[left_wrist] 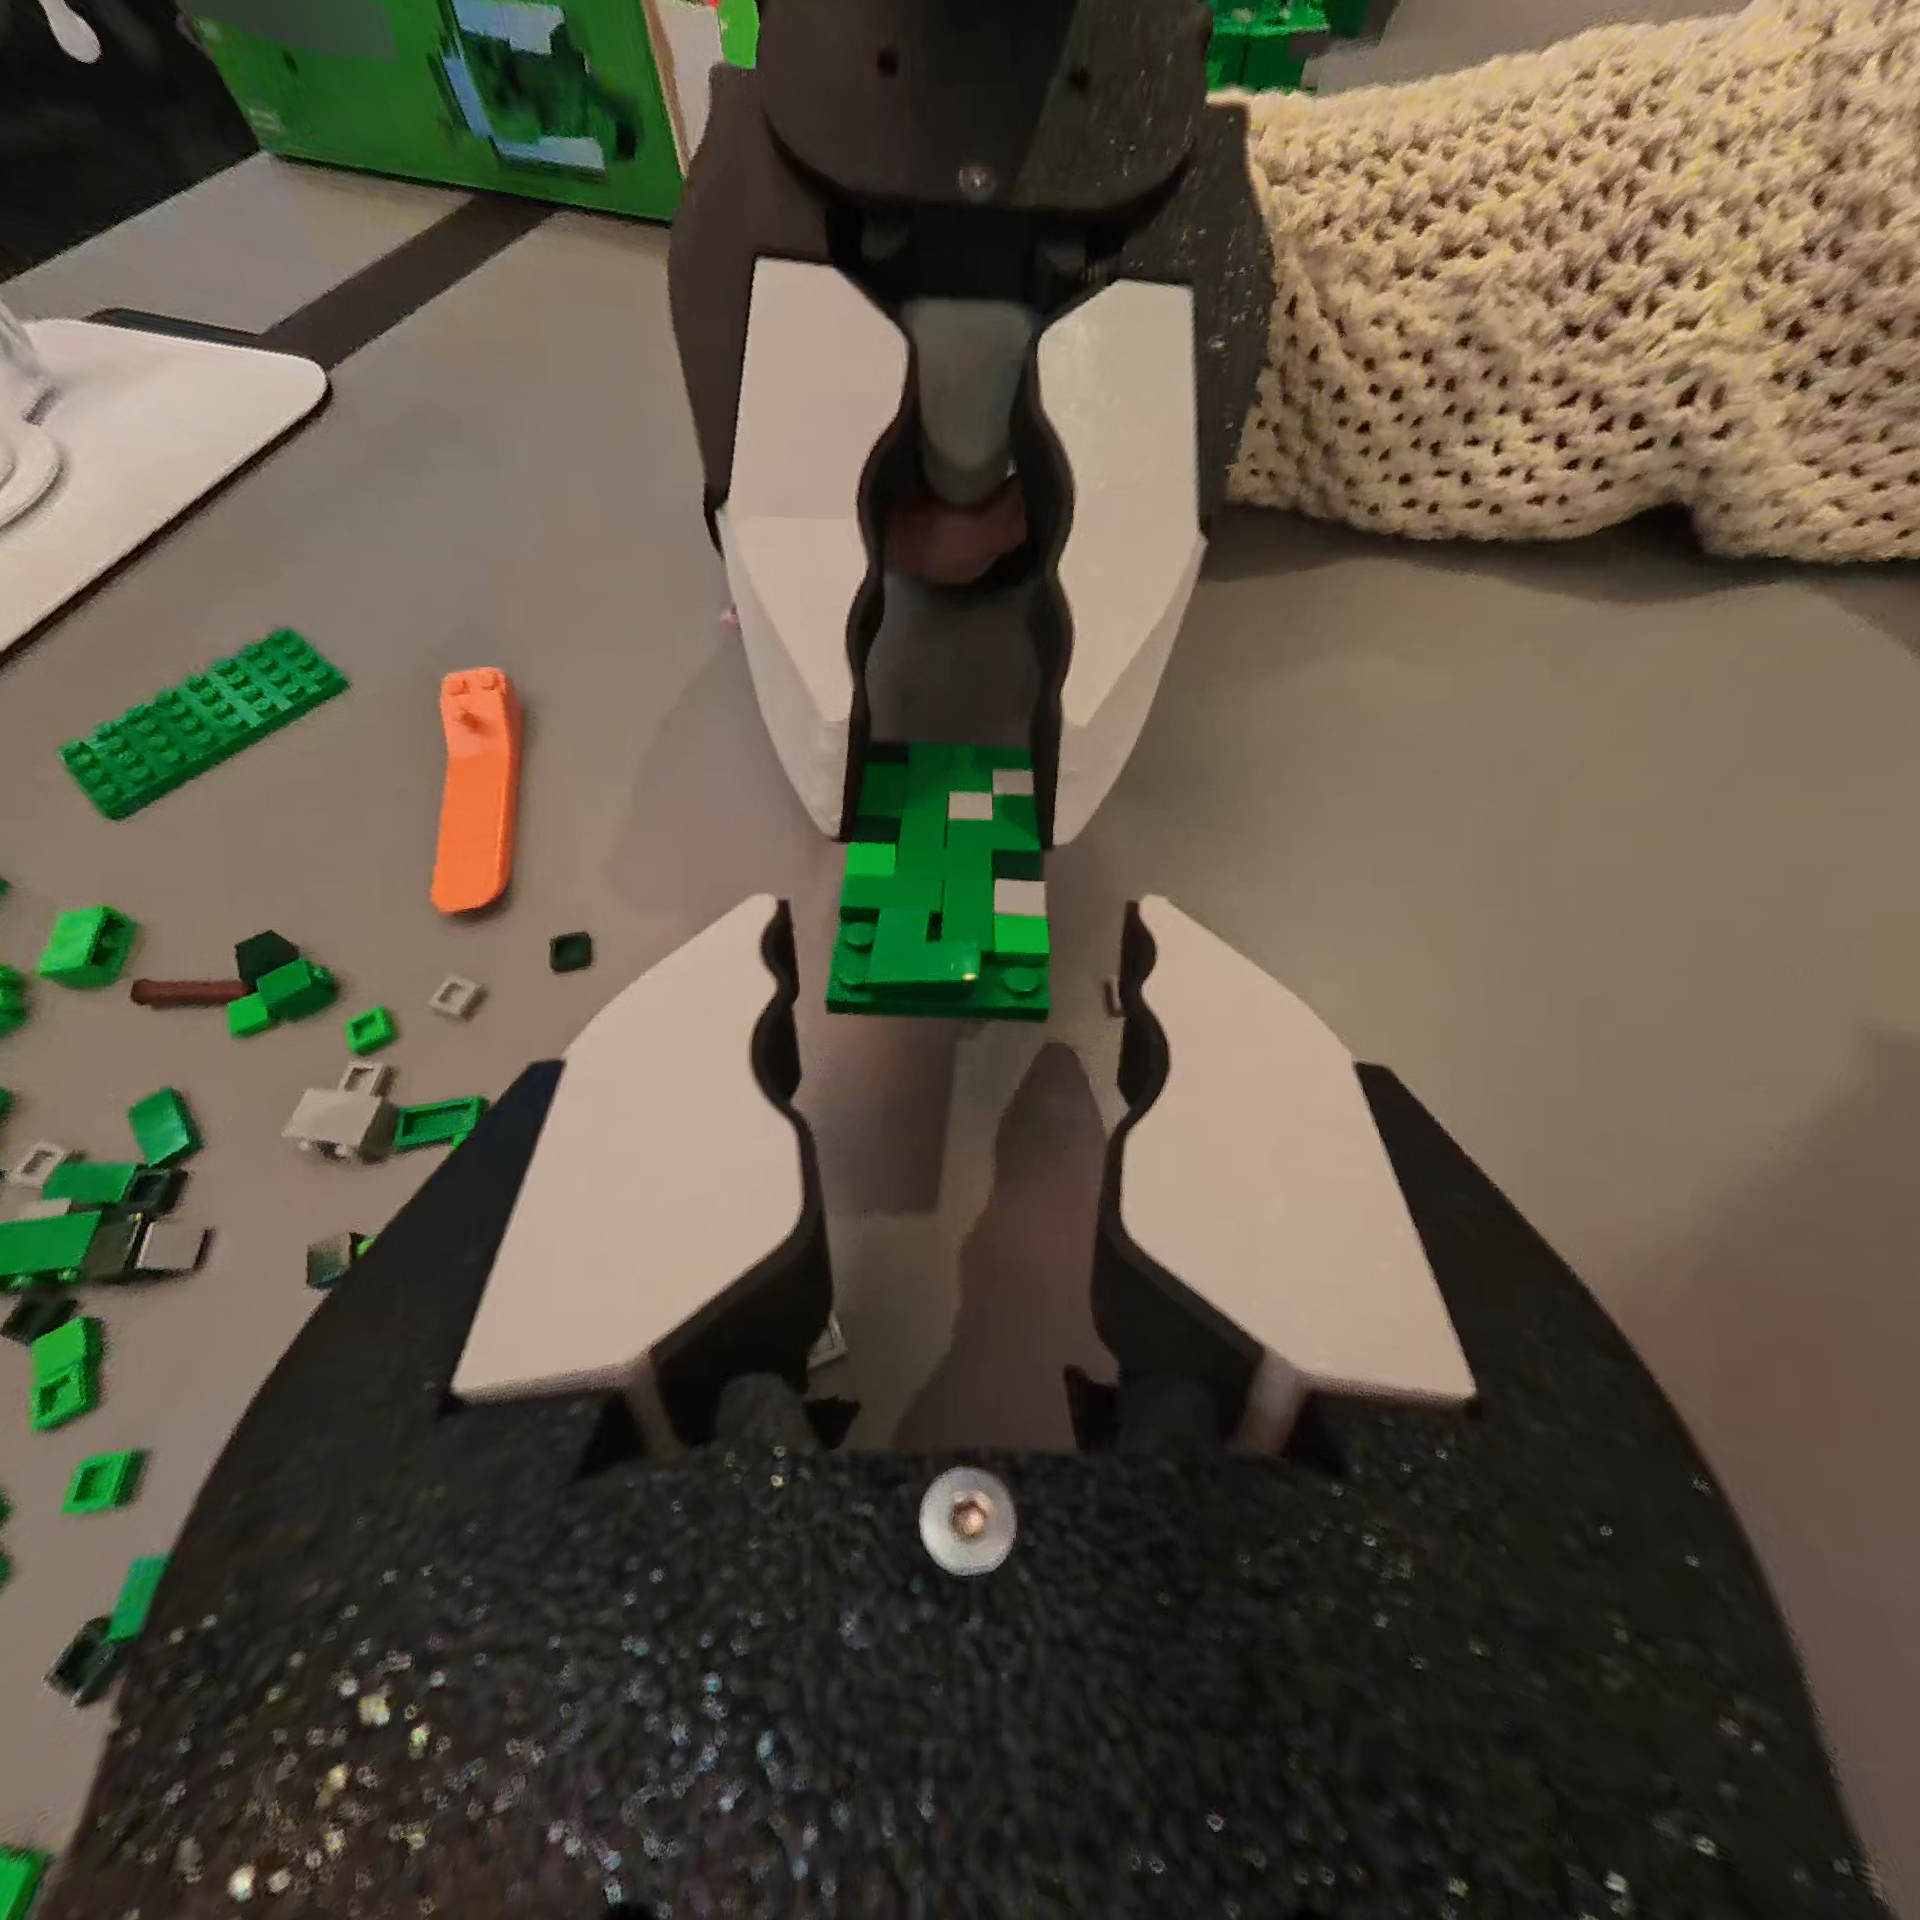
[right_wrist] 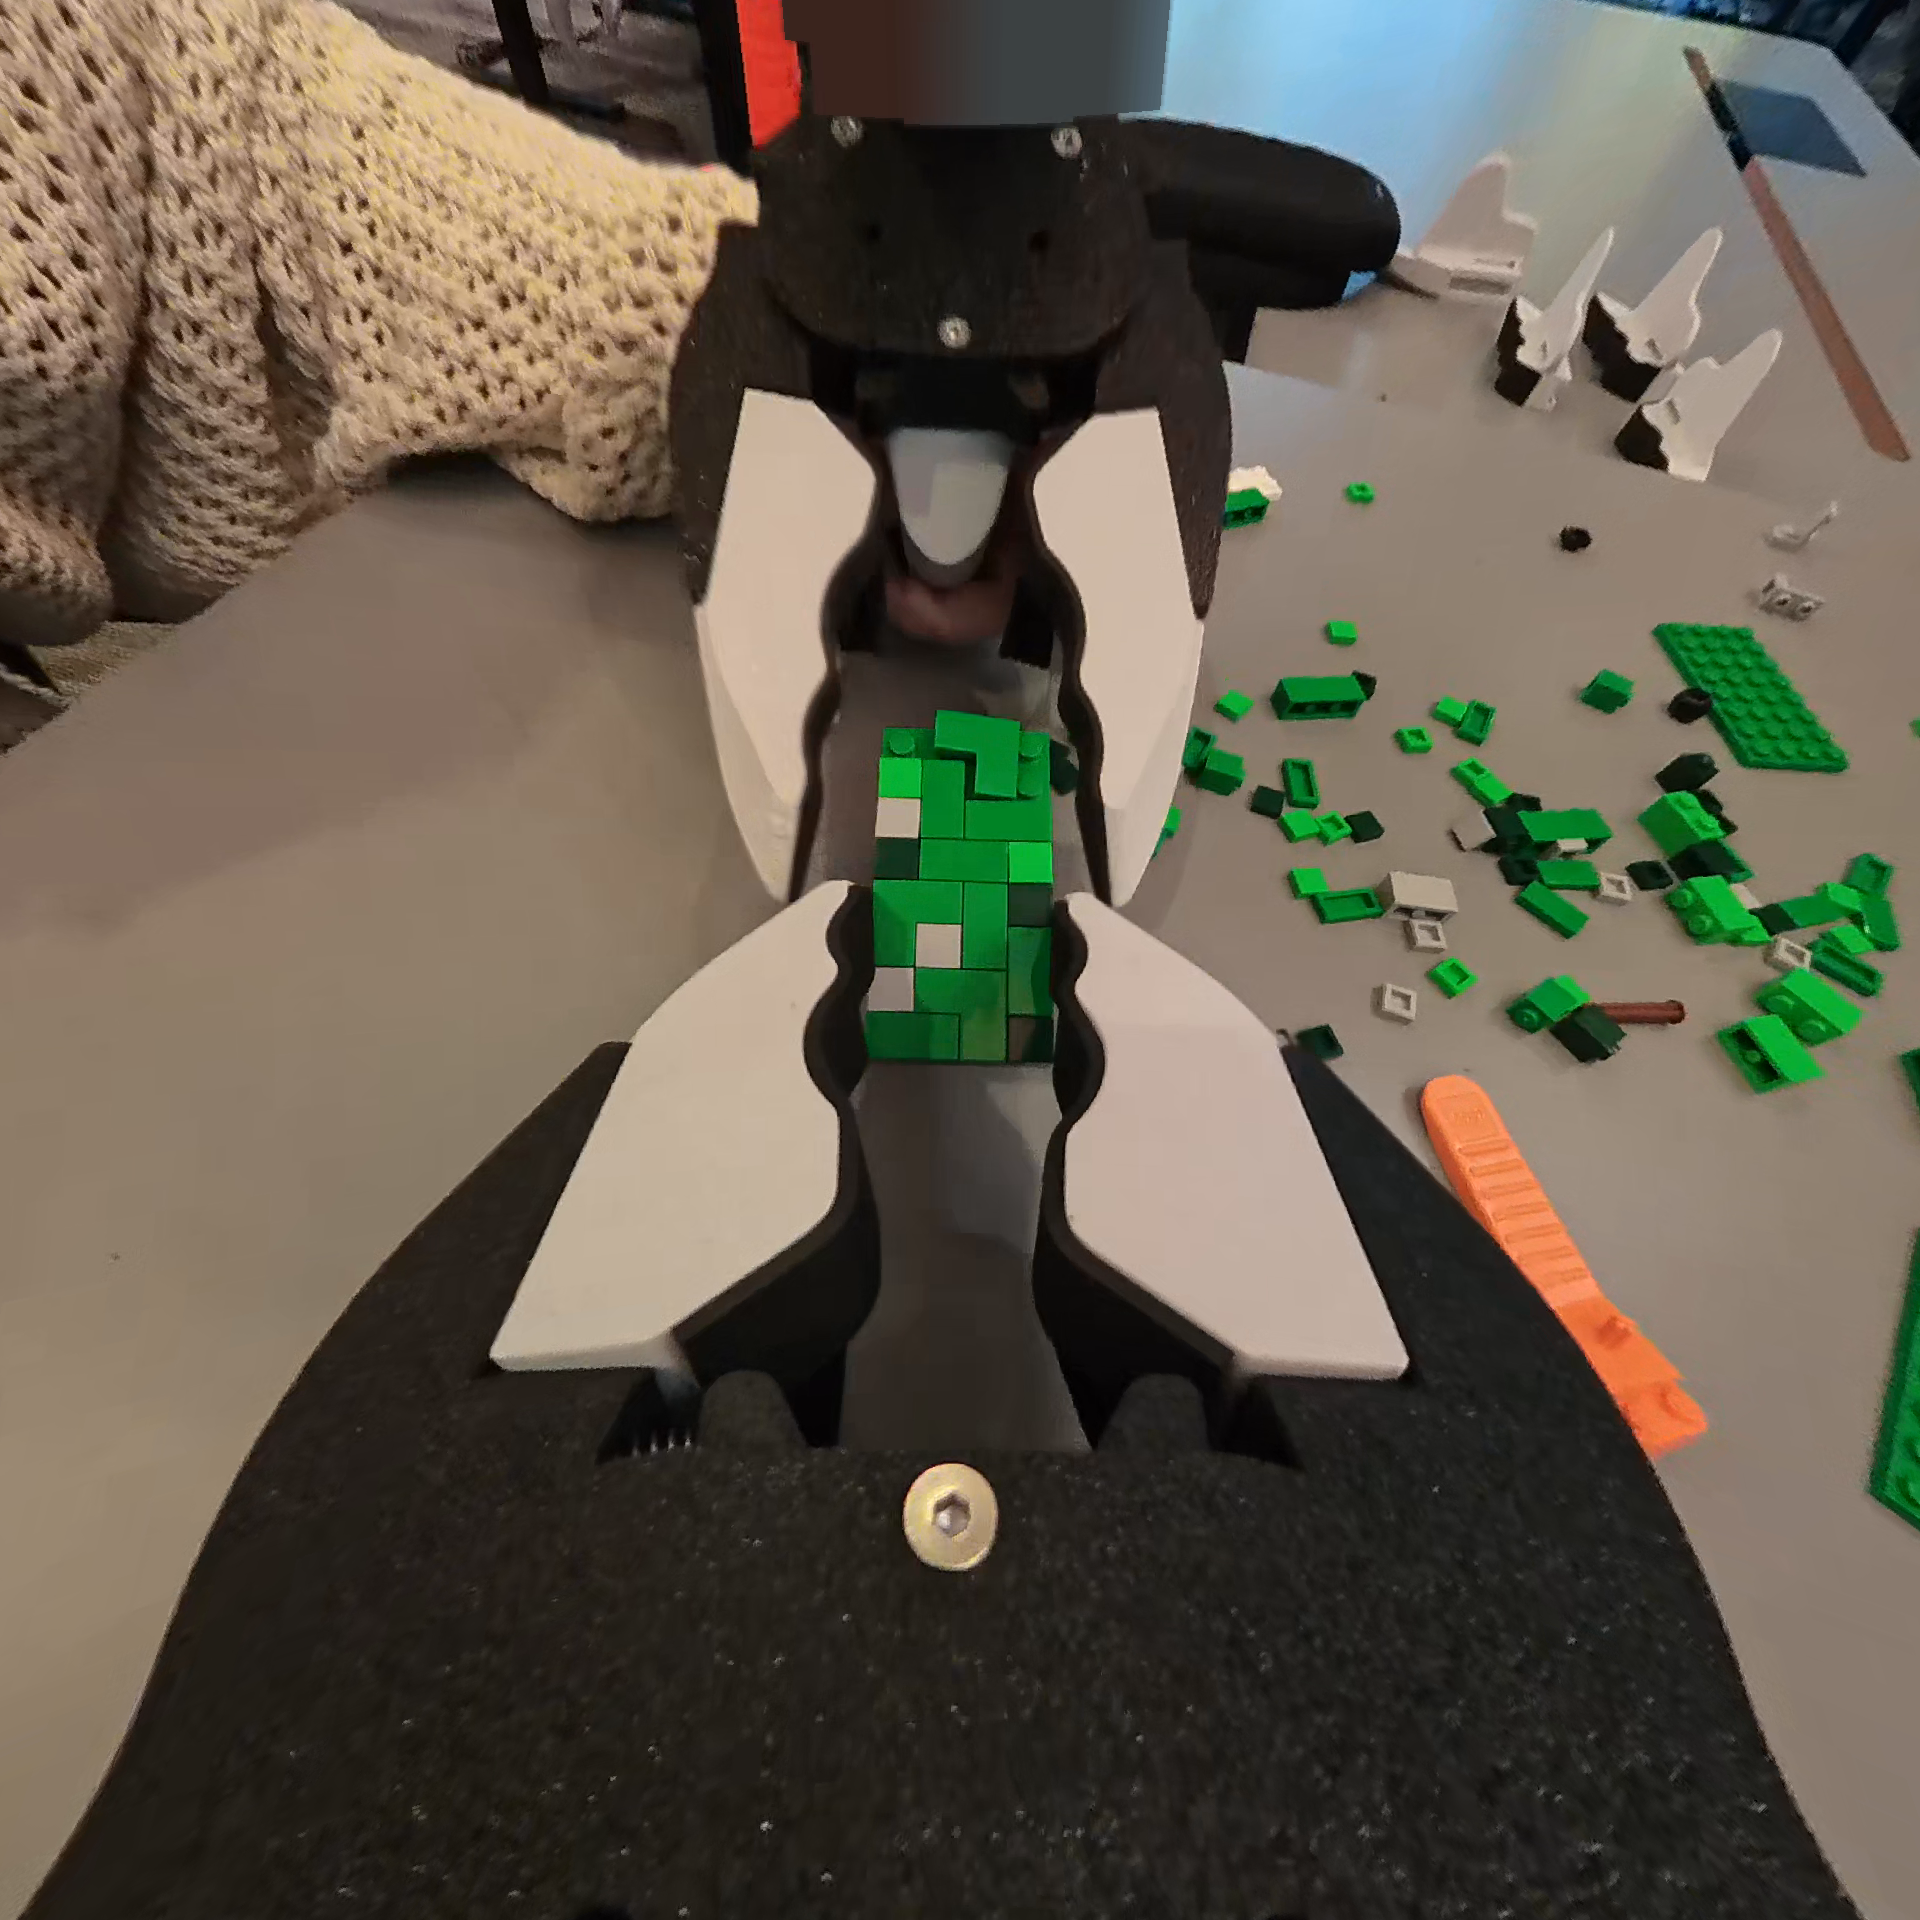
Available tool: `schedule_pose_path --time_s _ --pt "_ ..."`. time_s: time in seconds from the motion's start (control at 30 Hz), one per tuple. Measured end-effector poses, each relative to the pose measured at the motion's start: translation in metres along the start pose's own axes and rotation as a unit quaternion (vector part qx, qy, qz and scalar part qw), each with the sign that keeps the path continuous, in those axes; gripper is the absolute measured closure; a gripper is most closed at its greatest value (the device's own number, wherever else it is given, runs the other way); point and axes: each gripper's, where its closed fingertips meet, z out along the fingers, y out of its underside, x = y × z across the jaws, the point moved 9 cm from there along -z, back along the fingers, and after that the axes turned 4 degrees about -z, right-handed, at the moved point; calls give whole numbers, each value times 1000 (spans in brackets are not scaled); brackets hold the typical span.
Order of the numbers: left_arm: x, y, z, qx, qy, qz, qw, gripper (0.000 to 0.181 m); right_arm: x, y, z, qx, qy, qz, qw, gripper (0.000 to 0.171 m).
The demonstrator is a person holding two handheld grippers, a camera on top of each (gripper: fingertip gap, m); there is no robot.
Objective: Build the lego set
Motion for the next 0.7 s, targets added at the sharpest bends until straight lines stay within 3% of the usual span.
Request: schedule_pose_path --time_s 0.23,0.5,0.6,0.7 --pt "2 -5 -5 64 9 5 998 143 -3 -8 -4 17 2 -12 1000 139" --pt "2 -6 -8 90 5 2 996 145 -5 -13 -5 17 16 -33 999 139" --pt "0 -7 -10 104 -9 -8 994 145 -6 -18 -8 18 54 -63 996 140" --pt "-5 -7 -14 117 -42 -12 992 145 -7 -24 -13 13 141 -122 982 129"
